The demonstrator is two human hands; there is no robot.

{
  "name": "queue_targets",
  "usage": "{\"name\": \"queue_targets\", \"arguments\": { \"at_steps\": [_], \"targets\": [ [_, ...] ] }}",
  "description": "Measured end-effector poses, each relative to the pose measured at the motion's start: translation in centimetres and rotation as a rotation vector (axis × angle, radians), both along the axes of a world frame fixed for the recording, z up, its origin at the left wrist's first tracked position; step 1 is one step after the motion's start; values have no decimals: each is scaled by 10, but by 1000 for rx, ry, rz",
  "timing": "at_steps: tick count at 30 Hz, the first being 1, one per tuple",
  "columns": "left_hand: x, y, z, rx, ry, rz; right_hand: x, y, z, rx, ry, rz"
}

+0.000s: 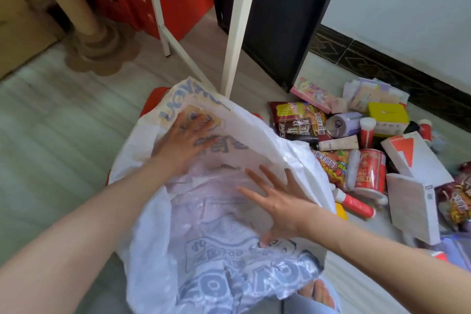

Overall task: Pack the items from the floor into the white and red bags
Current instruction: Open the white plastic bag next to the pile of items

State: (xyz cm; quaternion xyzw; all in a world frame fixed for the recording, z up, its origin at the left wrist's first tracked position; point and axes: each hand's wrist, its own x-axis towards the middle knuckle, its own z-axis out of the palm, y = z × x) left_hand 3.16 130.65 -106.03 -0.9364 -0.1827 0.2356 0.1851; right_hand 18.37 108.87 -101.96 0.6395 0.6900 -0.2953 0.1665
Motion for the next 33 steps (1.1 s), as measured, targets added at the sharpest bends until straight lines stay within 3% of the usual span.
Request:
{"name": "queue_targets", "arguments": {
  "at_steps": [2, 6, 10, 11, 17, 23, 29, 33],
  "targets": [
    [0, 14, -9, 72, 58, 27, 4, -3, -14, -35, -37, 64],
    [10, 19, -24, 19, -22, 62, 2, 9, -26, 65, 27, 67],
    [11, 0, -19, -372, -192, 210, -5, 35, -29, 305, 47, 86],
    [8, -8, -18, -386, -185, 186, -5, 44, -30, 321, 45, 44],
    [-21, -43, -32, -508, -123, 154, -2, 92, -75, 106, -46, -23],
    [-38, -32, -65, -463, 160, 134, -9, 96, -110, -9, -200, -2],
    [-35, -27, -67, -565, 146, 199, -11, 95, -111, -20, -182, -32],
    [-26, -22, -34, -686, 84, 238, -16, 92, -91, -25, -58, -75]
  ]
}}
